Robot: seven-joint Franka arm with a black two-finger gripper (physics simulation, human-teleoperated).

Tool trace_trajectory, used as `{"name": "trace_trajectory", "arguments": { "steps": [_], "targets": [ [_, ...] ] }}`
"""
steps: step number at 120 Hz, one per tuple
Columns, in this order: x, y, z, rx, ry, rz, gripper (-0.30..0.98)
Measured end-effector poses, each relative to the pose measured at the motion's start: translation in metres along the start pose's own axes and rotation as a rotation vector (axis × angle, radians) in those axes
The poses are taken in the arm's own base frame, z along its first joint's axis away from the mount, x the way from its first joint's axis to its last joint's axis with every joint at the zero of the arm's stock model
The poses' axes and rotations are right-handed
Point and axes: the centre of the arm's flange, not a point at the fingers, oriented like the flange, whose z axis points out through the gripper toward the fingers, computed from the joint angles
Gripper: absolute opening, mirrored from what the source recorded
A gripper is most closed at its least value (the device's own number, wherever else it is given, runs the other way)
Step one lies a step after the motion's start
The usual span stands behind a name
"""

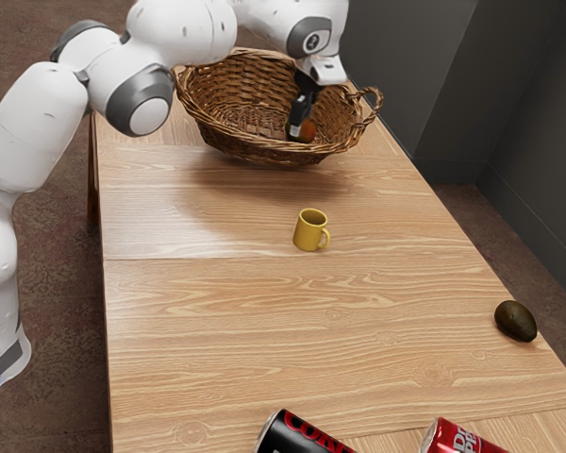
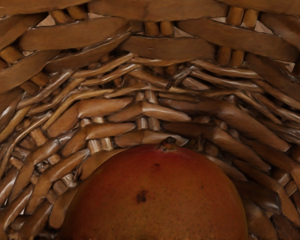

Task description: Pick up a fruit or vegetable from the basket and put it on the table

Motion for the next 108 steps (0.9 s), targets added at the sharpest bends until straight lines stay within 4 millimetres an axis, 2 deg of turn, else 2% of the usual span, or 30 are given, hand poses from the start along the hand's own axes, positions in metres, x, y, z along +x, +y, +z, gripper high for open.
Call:
{"name": "trace_trajectory", "arguments": {
  "steps": [36,57,74,83,89,98,103,108],
  "targets": [
    [-0.001,-0.003,0.017,-0.004,-0.010,0.022,0.68],
    [-0.001,-0.003,0.023,-0.003,-0.007,0.027,0.36],
    [0.001,-0.003,0.017,0.014,0.008,0.031,0.29],
    [0.000,-0.001,-0.004,0.030,0.035,0.028,0.27],
    [-0.003,0.002,-0.037,0.054,0.066,0.027,0.27],
    [-0.015,0.015,-0.101,0.089,0.116,0.028,0.30],
    [-0.020,0.028,-0.129,0.092,0.138,0.037,0.30],
    [-0.011,0.047,-0.149,0.084,0.153,0.067,0.30]
  ]
}}
